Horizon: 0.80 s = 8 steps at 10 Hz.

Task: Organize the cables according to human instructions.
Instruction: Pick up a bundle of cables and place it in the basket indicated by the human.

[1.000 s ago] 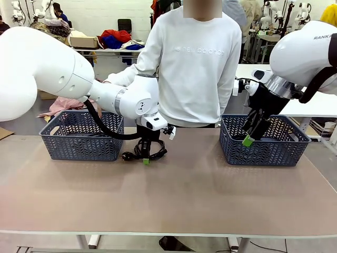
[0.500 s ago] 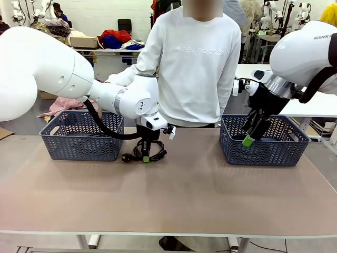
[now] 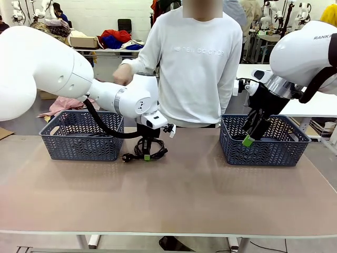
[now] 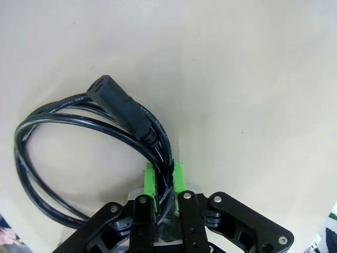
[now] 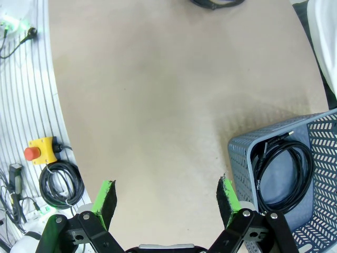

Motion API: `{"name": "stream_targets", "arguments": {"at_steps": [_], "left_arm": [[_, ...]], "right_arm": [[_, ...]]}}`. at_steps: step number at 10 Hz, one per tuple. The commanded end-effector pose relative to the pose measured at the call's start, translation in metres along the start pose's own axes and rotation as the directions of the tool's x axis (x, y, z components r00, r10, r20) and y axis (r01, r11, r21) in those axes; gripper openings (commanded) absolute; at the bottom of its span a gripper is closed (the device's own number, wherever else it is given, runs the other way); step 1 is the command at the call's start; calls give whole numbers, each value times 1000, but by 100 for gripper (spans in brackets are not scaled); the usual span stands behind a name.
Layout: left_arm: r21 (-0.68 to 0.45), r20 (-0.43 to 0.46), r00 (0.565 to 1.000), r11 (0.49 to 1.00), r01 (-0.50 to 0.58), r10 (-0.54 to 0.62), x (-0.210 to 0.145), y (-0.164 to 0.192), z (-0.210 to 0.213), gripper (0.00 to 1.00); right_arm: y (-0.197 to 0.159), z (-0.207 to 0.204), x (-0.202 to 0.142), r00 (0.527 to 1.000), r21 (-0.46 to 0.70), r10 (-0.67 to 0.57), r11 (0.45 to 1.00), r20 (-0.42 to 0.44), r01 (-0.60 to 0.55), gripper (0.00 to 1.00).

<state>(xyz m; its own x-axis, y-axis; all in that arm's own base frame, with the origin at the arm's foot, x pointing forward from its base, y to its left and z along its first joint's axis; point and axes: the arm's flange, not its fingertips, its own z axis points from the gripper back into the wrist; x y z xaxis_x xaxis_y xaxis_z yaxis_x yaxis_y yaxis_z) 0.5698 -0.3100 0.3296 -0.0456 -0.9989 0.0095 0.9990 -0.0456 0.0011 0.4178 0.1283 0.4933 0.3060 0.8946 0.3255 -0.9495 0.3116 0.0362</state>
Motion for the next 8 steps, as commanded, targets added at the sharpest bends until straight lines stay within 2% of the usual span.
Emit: {"name": "stream_targets", "arguments": {"at_steps": [1, 3, 8], "left_arm": [[53, -9, 999, 998, -42, 43, 0, -11, 26, 0], [80, -1, 1000, 997, 3, -3, 6, -17, 57, 0], [119, -20, 994, 987, 105, -103, 14, -21, 162, 0]], "right_arm": [[0, 2, 1, 1000, -5, 1, 1000, 0, -1, 100], [0, 2, 1, 1000, -5, 1, 1000, 0, -1, 100], [0, 2, 1, 1000, -5, 1, 1000, 0, -1, 100]]}}
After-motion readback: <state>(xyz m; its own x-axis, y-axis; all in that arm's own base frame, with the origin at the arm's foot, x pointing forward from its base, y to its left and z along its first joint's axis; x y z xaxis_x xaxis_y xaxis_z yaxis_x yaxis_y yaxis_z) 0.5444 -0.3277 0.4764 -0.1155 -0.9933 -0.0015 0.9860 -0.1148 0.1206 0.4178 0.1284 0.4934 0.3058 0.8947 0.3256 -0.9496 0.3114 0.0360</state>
